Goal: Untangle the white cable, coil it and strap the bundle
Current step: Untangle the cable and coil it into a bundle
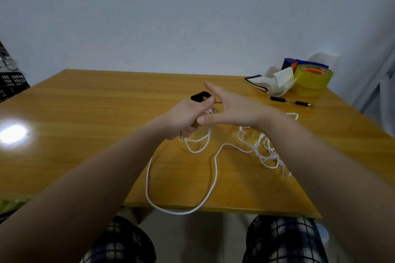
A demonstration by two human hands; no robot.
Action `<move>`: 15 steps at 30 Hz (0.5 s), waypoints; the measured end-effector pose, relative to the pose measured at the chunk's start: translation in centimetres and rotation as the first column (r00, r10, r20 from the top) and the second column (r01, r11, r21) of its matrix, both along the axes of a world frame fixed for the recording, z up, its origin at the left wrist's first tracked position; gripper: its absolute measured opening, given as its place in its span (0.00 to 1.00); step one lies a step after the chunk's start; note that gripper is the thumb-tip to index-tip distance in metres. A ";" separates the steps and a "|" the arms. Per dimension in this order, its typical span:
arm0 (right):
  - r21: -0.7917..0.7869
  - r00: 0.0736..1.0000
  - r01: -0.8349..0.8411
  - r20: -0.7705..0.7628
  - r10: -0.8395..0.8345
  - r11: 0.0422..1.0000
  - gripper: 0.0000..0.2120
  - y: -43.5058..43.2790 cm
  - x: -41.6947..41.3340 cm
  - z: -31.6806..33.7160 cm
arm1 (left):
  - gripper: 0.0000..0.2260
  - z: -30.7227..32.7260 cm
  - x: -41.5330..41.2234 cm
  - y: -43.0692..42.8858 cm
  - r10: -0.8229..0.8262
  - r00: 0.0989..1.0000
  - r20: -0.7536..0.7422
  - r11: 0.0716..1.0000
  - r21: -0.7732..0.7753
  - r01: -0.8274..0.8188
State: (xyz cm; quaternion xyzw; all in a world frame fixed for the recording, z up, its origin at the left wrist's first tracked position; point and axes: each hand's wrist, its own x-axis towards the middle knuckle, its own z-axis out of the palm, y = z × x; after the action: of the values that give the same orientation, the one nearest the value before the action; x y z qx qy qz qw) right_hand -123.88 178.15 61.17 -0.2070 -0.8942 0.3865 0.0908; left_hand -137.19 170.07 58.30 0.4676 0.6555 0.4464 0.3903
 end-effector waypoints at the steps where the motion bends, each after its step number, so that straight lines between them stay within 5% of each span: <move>1: -0.001 1.000 -0.026 -0.006 0.026 1.000 0.44 0.4 0.0 -0.6 | 0.23 0.2 0.1 -0.1 -0.017 0.998 0.068 1.000 -0.016 0.018; 4: -0.161 0.982 -0.083 -0.179 0.054 0.983 0.18 0.8 0.3 -2.8 | 0.23 0.6 0.1 -0.3 -0.087 0.963 0.255 0.996 0.011 0.087; 7: -0.303 0.933 -0.051 -0.355 -0.063 0.952 0.07 0.3 0.5 -4.4 | 0.22 0.7 -0.1 -0.3 -0.103 0.926 0.364 0.993 0.089 0.075; 10: -0.359 0.905 0.003 -0.396 -0.155 0.933 0.04 0.3 0.6 -4.7 | 0.22 0.8 -0.5 0.0 -0.017 0.914 0.406 0.989 0.143 -0.046; 15: -0.383 0.828 0.147 -0.457 -0.326 0.912 0.15 0.5 0.3 -4.5 | 0.15 0.6 -0.5 0.6 0.179 0.917 0.356 0.964 0.123 -0.235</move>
State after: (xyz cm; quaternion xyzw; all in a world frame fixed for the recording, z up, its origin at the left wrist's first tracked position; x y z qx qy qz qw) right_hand -123.63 178.60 56.63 -0.2199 -0.7264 0.5577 0.3363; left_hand -137.74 170.70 58.91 0.3413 0.5850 0.6116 0.4089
